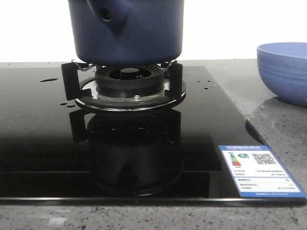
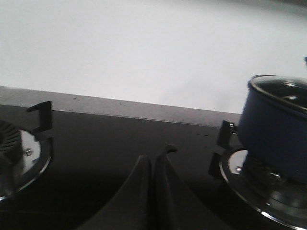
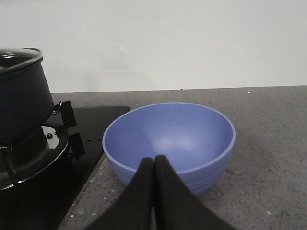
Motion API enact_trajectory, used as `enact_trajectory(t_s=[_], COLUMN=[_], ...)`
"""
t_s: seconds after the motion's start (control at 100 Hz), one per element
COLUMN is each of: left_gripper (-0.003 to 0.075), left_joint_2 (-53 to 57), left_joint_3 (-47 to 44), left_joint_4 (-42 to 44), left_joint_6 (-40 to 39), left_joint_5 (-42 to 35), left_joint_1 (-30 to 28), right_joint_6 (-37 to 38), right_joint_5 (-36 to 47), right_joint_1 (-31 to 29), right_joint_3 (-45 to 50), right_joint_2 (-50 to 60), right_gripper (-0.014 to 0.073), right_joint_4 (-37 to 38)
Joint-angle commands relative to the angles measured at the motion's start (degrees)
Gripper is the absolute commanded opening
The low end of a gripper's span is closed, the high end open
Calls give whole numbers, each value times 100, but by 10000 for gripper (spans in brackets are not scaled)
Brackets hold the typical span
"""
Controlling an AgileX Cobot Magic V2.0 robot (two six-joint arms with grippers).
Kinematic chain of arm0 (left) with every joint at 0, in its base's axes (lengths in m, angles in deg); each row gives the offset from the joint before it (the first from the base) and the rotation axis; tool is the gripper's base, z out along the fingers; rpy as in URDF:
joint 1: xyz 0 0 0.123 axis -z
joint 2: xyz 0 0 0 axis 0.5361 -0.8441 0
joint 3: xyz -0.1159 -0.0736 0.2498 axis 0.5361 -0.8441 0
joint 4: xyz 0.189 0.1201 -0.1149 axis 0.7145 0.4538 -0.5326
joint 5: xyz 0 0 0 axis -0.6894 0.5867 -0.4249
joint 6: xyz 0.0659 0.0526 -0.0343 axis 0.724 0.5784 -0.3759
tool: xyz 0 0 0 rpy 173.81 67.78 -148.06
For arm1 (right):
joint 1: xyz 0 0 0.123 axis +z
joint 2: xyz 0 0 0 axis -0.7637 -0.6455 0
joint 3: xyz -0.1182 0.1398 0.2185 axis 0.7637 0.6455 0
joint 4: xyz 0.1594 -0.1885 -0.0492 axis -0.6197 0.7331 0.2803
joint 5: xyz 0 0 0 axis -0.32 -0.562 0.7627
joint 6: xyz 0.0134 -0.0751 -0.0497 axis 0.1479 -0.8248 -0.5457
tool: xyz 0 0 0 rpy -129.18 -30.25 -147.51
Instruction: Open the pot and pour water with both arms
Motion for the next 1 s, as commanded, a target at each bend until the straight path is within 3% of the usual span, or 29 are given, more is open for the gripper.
enact_trajectory(t_s=[0.0, 0.09, 0.16, 0.67, 0.99], left_gripper=[-19, -19, -19, -19, -19], left_joint_2=[-40, -40, -40, 1693, 1792], left_joint_3=[201, 95, -44, -1765, -1814], left_joint_4=[2167, 3999, 4689, 4783, 4769], left_joint_6=[-2247, -4231, -5005, -5029, -5029], left_joint_5=[-604, -1015, -1259, -1194, -880], left_joint_1=[42, 118, 189, 237, 230], right_joint_6=[-59, -59, -59, -59, -59], right_joint_5=[188, 188, 188, 188, 188], right_joint_1=[17, 17, 17, 17, 17], right_joint_3=[-126, -126, -126, -126, -126], right_joint_2=[-35, -35, -35, -35, -35], right_gripper=[-46, -46, -46, -46, -46], right_joint_4=[-122, -122, -122, -122, -122])
